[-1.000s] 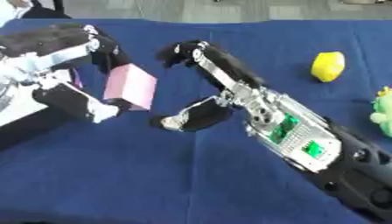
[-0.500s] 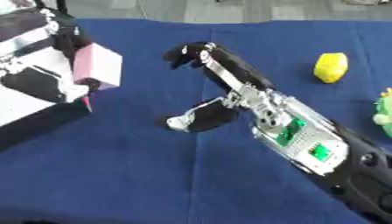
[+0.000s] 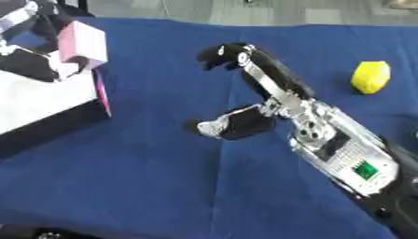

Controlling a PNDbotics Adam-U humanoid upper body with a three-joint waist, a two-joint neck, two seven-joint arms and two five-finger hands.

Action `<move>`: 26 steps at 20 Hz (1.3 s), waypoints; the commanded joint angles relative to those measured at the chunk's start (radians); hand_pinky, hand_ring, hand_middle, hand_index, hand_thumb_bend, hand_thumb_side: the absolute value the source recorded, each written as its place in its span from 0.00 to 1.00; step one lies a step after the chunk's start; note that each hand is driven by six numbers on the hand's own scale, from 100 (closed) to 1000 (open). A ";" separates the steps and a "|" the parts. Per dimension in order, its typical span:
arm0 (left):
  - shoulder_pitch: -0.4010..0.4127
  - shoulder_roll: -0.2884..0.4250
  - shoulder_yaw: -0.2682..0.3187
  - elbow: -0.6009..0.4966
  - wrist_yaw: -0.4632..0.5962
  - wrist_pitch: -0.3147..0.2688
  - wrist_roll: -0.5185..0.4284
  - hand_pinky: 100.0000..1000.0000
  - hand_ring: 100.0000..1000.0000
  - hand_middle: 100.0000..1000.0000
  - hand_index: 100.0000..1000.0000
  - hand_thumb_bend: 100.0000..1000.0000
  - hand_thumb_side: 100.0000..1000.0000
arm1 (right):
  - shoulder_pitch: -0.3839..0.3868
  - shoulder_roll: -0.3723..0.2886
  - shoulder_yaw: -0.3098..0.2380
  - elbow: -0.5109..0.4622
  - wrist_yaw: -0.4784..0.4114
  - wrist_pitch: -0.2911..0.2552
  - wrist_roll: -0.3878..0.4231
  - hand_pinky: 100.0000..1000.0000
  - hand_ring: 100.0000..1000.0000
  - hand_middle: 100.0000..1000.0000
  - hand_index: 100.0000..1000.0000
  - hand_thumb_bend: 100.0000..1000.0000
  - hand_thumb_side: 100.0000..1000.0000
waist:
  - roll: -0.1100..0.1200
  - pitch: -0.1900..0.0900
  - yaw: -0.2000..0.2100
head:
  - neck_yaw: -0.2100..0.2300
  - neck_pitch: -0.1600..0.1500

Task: Pick up the objects with one hand, pass them to the other hand, and then place them into the box on the other side of the table.

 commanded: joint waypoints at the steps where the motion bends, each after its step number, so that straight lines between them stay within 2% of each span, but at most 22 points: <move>1: -0.003 0.043 0.038 0.036 0.009 0.005 0.035 0.67 0.53 0.37 0.35 0.12 0.00 | -0.007 -0.024 -0.020 -0.020 -0.010 -0.003 -0.014 0.80 0.81 0.65 0.79 0.58 0.14 | -0.006 -0.010 -0.001 | 0.028 -0.001; 10: 0.014 0.033 0.074 0.202 -0.002 0.012 0.108 0.67 0.53 0.37 0.35 0.12 0.00 | 0.003 -0.027 -0.038 -0.020 -0.021 -0.009 -0.039 0.80 0.80 0.65 0.78 0.58 0.15 | -0.018 0.000 -0.007 | 0.092 -0.001; 19: 0.013 0.006 0.095 0.354 -0.017 0.004 0.163 0.67 0.54 0.39 0.38 0.10 0.00 | 0.010 -0.024 -0.057 -0.020 -0.036 -0.013 -0.065 0.79 0.80 0.64 0.78 0.59 0.14 | -0.030 0.008 -0.011 | 0.111 -0.012; 22: 0.010 -0.005 0.098 0.396 -0.016 -0.004 0.175 0.69 0.56 0.42 0.43 0.09 0.00 | 0.011 -0.021 -0.062 -0.020 -0.042 -0.017 -0.072 0.79 0.80 0.64 0.78 0.59 0.13 | -0.034 0.010 -0.011 | 0.113 -0.015; 25: 0.006 -0.014 0.099 0.428 -0.018 -0.013 0.189 0.71 0.58 0.47 0.51 0.10 0.08 | 0.013 -0.021 -0.064 -0.020 -0.045 -0.022 -0.075 0.80 0.80 0.65 0.78 0.58 0.14 | -0.039 0.011 -0.012 | 0.113 -0.017; 26: 0.005 -0.016 0.100 0.437 -0.020 -0.016 0.193 0.73 0.60 0.51 0.56 0.11 0.13 | 0.014 -0.021 -0.064 -0.020 -0.046 -0.023 -0.075 0.80 0.80 0.65 0.78 0.58 0.14 | -0.040 0.011 -0.012 | 0.113 -0.018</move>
